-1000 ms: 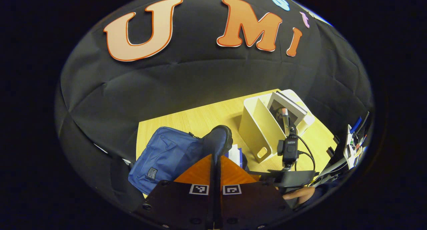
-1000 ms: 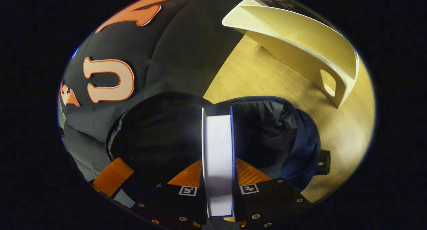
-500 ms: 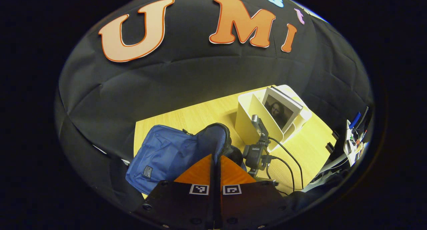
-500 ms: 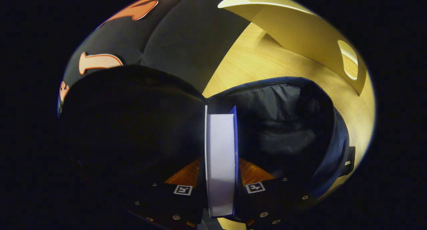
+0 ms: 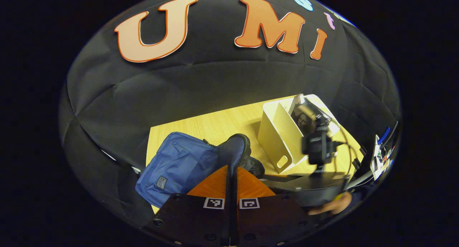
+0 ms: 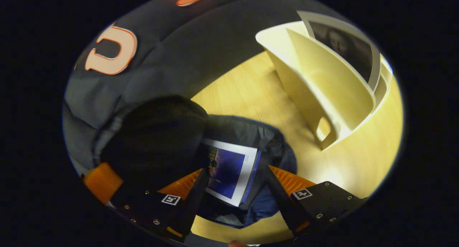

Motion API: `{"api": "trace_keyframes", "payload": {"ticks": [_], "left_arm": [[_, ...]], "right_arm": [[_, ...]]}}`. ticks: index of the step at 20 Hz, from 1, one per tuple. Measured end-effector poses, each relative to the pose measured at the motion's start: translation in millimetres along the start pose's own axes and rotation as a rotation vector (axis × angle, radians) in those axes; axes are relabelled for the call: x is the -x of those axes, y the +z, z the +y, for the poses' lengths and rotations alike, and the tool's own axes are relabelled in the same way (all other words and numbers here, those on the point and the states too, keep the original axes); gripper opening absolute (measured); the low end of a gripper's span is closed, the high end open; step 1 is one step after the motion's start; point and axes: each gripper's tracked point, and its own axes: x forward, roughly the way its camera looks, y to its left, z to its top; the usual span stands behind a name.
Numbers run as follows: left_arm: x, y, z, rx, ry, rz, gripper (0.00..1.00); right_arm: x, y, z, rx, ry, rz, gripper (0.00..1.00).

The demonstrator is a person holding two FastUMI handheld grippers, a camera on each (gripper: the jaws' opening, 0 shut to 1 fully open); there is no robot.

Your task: Open the schoolbag, grab two books from the bookshelf and put them into the schoolbag.

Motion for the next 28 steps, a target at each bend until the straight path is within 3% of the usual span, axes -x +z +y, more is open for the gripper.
{"api": "trace_keyframes", "payload": {"ticks": [3, 7, 11, 13, 16, 20, 28], "left_arm": [[-0.7, -0.7, -1.8, -0.006, 0.016, -0.008, 0.01], [-1.7, -2.1, -0.3, 0.011, 0.036, -0.009, 0.01], [0.4, -3.5, 3.0, 0.035, 0.062, -0.012, 0.01], [2.0, -4.1, 1.3, 0.046, 0.073, -0.011, 0.01], [1.6, -3.4, 1.2, 0.060, 0.089, -0.013, 0.01], [0.5, -6.1, -1.7, 0.081, 0.098, -0.004, 0.01], [-4.5, -10.6, -2.8, 0.114, 0.103, -0.001, 0.01]], "right_arm": [[55.8, 48.3, -6.9, 0.181, -0.004, -0.076, 0.97], [115.5, 113.1, -38.9, 0.371, -0.078, -0.060, 0.97], [144.8, 205.5, -107.9, 0.456, -0.283, -0.090, 0.96], [135.9, 231.4, -144.6, 0.476, -0.371, -0.037, 0.97], [108.3, 224.3, -176.3, 0.492, -0.407, 0.125, 0.97], [84.6, 217.7, -185.0, 0.513, -0.410, 0.227, 0.94], [62.8, 214.2, -191.4, 0.478, -0.412, 0.299, 0.88]]}}
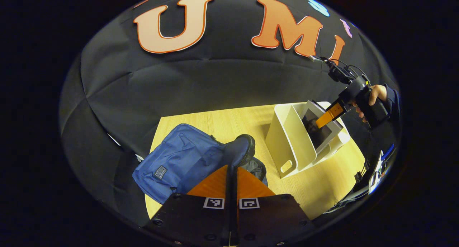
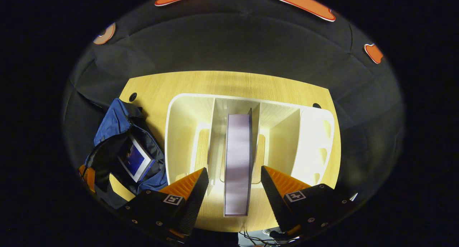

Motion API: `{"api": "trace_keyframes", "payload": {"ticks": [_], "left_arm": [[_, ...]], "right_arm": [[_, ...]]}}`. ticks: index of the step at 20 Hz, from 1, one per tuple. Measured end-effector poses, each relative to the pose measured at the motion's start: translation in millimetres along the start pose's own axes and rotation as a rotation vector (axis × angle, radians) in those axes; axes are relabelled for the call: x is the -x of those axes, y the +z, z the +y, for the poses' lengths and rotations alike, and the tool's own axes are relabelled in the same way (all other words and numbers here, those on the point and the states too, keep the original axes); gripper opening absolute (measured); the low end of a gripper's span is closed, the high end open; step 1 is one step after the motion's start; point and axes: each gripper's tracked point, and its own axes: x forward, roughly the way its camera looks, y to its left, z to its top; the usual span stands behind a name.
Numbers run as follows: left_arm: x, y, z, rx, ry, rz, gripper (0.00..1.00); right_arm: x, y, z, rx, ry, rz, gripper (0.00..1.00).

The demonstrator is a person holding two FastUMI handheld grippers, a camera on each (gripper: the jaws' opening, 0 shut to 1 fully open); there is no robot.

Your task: Open the schoolbag, grab two books from the bookshelf and put them into the schoolbag.

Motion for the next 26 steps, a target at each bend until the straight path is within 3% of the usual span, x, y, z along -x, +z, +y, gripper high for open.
{"api": "trace_keyframes", "payload": {"ticks": [5, 6, 7, 10, 12, 13, 14, 17, 18, 26], "left_arm": [[0.1, -1.9, -2.5, 0.007, 0.000, 0.003, 0.01], [0.5, -2.4, -2.8, 0.008, -0.001, 0.007, 0.01], [1.1, -2.5, -2.7, 0.008, 0.000, 0.004, 0.01], [1.9, -3.8, -1.9, 0.013, -0.001, 0.003, 0.01], [5.3, -2.8, -2.3, 0.012, 0.000, 0.002, 0.01], [5.7, -4.5, -1.9, 0.011, 0.000, -0.002, 0.01], [5.7, -5.6, -0.5, 0.013, -0.003, -0.003, 0.01], [5.6, -5.9, -1.2, 0.017, -0.006, -0.006, 0.01], [5.8, -4.7, -1.4, 0.017, -0.007, -0.008, 0.01], [4.8, -5.5, -4.4, 0.005, -0.032, -0.010, 0.01]], "right_arm": [[-8.0, -1.0, -6.3, -0.002, -0.017, 0.030, 0.74], [-8.5, -1.8, -6.5, -0.004, -0.019, 0.033, 0.57], [-7.9, -2.9, -6.9, -0.005, -0.019, 0.041, 0.62], [-8.6, -3.1, 0.4, -0.025, 0.003, 0.056, 0.43], [-6.4, -0.5, -1.1, -0.061, 0.010, 0.060, 0.37], [-3.4, 0.1, -2.1, -0.062, 0.011, 0.057, 0.36], [-0.4, -1.9, -1.4, -0.061, 0.014, 0.052, 0.42], [16.9, -1.4, -2.0, -0.055, 0.030, 0.036, 0.24], [24.5, -0.2, -4.2, -0.050, 0.033, 0.026, 0.33], [104.1, 9.5, -19.8, -0.049, 0.034, -0.087, 0.32]]}}
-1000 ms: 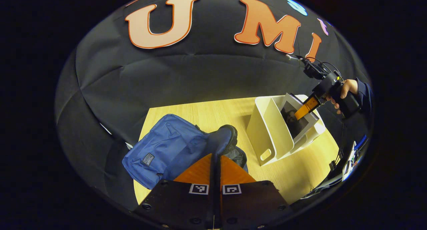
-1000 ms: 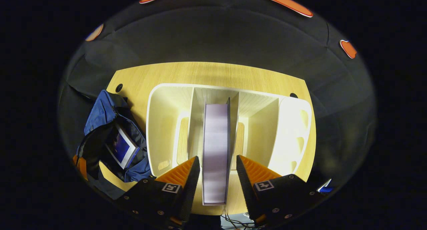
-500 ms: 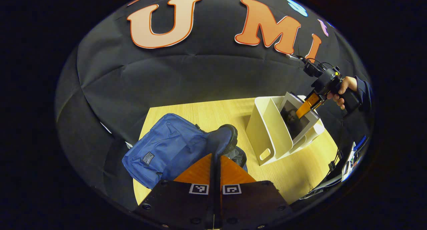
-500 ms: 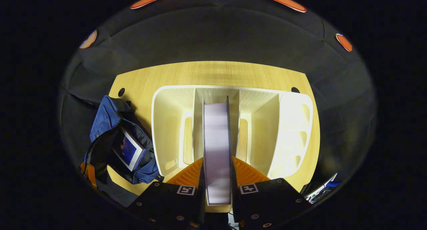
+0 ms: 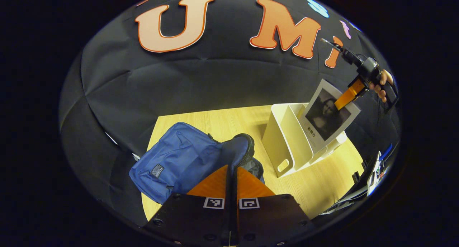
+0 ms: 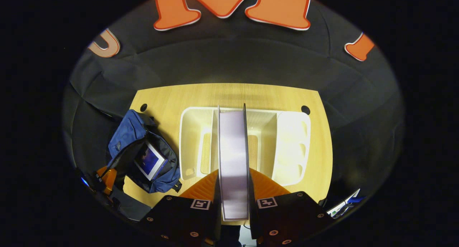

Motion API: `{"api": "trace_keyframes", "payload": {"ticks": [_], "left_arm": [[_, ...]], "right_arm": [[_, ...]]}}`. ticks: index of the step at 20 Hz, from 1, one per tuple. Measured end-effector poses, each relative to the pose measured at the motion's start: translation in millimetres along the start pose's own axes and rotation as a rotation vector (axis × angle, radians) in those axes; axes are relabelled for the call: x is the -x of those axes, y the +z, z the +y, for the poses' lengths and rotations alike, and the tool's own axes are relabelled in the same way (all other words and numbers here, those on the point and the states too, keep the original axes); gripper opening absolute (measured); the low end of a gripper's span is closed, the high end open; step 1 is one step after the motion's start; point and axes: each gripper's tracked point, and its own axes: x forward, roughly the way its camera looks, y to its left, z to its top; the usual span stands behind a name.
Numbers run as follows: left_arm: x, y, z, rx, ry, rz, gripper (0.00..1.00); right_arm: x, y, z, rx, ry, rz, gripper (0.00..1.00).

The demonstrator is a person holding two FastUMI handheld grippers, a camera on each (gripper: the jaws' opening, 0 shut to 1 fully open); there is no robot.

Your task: Open the schoolbag, grab two books from the bookshelf and put them into the schoolbag.

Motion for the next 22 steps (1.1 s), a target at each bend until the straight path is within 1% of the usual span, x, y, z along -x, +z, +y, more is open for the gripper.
{"api": "trace_keyframes", "payload": {"ticks": [4, 9, 10, 11, 12, 13, 14, 15, 16, 17, 18, 19, 21, 22], "left_arm": [[-0.3, 3.0, 3.0, -0.014, -0.007, -0.009, 0.01], [2.3, 3.4, 3.3, -0.019, -0.017, -0.012, 0.01], [2.9, 4.0, 3.1, -0.019, -0.019, -0.013, 0.01], [1.5, 2.7, 4.8, -0.020, -0.020, -0.013, 0.01], [1.1, 3.4, 4.7, -0.022, -0.023, -0.012, 0.01], [1.3, 3.3, 4.5, -0.024, -0.026, -0.012, 0.01], [0.9, 2.3, 3.3, -0.027, -0.030, -0.008, 0.01], [0.8, 0.5, 2.7, -0.035, -0.032, -0.005, 0.01], [0.6, 1.3, 2.5, -0.046, -0.033, -0.006, 0.01], [0.2, 0.1, 2.1, -0.055, -0.036, -0.005, 0.01], [0.5, -0.5, 2.0, -0.063, -0.037, -0.005, 0.01], [0.7, -1.2, 2.1, -0.068, -0.039, -0.002, 0.01], [-0.5, -1.7, 3.3, -0.065, -0.041, -0.001, 0.01], [0.3, -0.1, 3.0, -0.066, -0.043, -0.001, 0.01]], "right_arm": [[38.5, 1.1, 5.5, 0.003, 0.023, -0.052, 0.32], [67.8, -6.6, 12.9, -0.002, 0.055, -0.095, 0.32], [70.7, -8.1, 15.9, -0.002, 0.064, -0.105, 0.41], [74.8, -7.1, 17.7, -0.012, 0.074, -0.120, 0.41], [76.5, -8.7, 21.3, -0.023, 0.088, -0.127, 0.32], [77.4, -9.0, 22.0, -0.027, 0.099, -0.141, 0.31], [70.3, -13.2, 18.8, -0.033, 0.090, -0.132, 0.30], [64.4, -20.5, 16.4, -0.044, 0.074, -0.111, 0.39], [56.7, -28.1, 16.2, -0.050, 0.077, -0.092, 0.30], [52.7, -30.9, 16.3, -0.073, 0.086, -0.081, 0.29], [50.9, -32.0, 21.1, -0.082, 0.101, -0.077, 0.19], [52.7, -32.5, 20.3, -0.091, 0.112, -0.082, 0.28], [61.2, -27.8, 22.0, -0.102, 0.123, -0.108, 0.28], [65.9, -26.2, 24.5, -0.118, 0.145, -0.116, 0.28]]}}
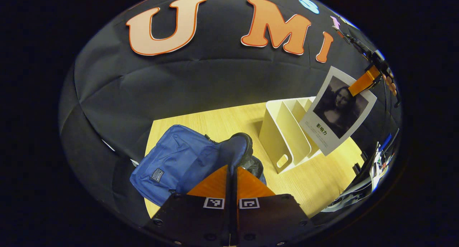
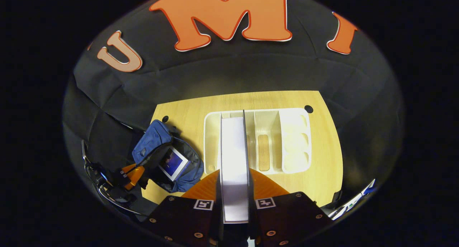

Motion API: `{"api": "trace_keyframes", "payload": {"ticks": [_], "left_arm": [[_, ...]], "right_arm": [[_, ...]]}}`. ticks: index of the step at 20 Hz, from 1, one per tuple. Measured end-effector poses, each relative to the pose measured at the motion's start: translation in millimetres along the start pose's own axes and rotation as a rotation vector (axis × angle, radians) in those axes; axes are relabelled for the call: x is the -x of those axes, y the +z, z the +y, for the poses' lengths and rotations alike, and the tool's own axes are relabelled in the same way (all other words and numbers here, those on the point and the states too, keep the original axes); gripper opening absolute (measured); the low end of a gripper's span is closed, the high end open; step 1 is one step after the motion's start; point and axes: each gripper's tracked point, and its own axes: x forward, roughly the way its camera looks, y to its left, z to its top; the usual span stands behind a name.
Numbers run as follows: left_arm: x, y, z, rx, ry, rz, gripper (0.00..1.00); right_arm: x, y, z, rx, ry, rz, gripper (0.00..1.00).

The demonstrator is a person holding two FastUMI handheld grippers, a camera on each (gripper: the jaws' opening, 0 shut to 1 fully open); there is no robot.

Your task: Open the schoolbag, grab two books from the bookshelf and put them into the schoolbag.

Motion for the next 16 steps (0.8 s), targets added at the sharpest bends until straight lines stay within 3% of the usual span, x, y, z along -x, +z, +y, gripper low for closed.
{"api": "trace_keyframes", "payload": {"ticks": [6, 10, 16], "left_arm": [[-1.1, 1.3, 1.0, -0.014, -0.006, 0.003, 0.01], [-2.3, 4.1, 3.0, -0.008, -0.006, 0.006, 0.01], [-4.2, 6.2, 5.4, -0.009, -0.013, 0.016, 0.01]], "right_arm": [[24.9, -2.4, 12.7, -0.093, 0.130, -0.060, 0.28], [15.0, -27.3, 36.3, -0.189, 0.274, -0.047, 0.27], [-24.7, -66.9, 68.7, -0.369, 0.407, -0.029, 0.27]]}}
